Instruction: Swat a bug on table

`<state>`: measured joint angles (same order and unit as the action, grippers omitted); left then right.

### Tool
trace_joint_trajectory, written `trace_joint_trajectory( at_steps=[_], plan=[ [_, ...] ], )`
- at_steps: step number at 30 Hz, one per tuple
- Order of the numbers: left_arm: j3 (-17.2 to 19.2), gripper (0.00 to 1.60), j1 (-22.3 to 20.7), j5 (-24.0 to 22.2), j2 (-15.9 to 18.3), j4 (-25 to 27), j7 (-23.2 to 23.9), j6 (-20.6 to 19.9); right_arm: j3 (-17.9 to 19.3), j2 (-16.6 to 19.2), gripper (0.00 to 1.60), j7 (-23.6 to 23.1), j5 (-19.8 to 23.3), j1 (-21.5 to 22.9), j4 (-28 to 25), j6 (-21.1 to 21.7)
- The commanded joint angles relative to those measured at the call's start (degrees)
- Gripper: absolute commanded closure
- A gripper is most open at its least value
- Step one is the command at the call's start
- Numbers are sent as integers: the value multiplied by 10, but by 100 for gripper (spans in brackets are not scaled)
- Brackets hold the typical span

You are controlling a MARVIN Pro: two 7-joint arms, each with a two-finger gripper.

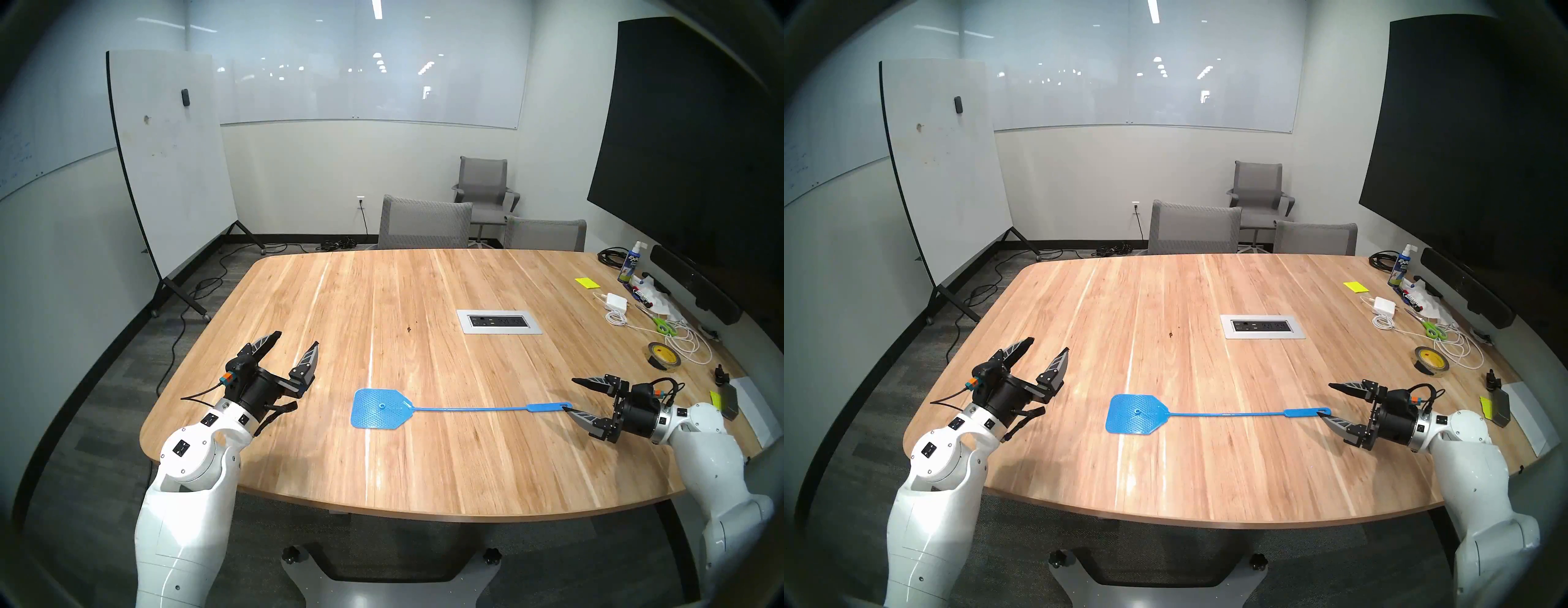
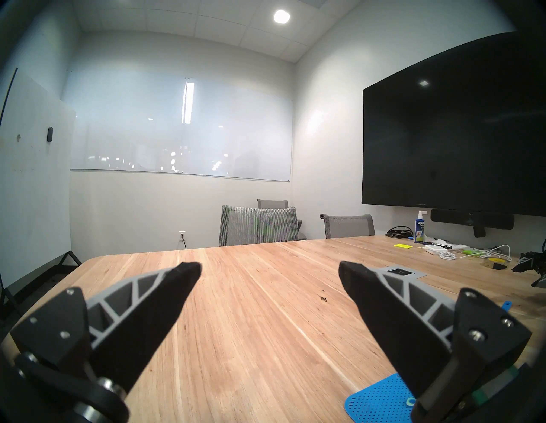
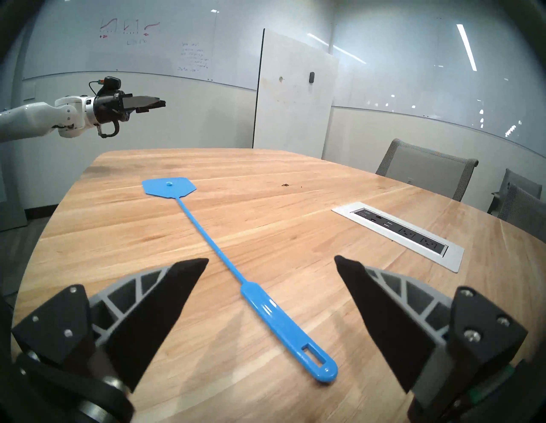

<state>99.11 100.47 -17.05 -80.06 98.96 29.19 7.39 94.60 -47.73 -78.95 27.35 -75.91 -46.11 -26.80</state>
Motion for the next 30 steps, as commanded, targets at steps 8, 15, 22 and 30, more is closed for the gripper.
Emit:
trace_joint_trajectory(
  at_steps=[8,15,22,30],
  plan=[
    [0,0,-2,1,1,9,1,1,-26,48,0,-10,-31,61,-34,-18],
    [0,0,-2,1,1,9,1,1,-36,68,0,-16,-37,65,-74,19],
    [1,0,-2,1,1,10,0,1,-48,92,0,-30,-55,53,-131,96],
    [1,0,-1,1,1,11,0,0,-70,100,0,-9,-119,49,-162,86]
  ],
)
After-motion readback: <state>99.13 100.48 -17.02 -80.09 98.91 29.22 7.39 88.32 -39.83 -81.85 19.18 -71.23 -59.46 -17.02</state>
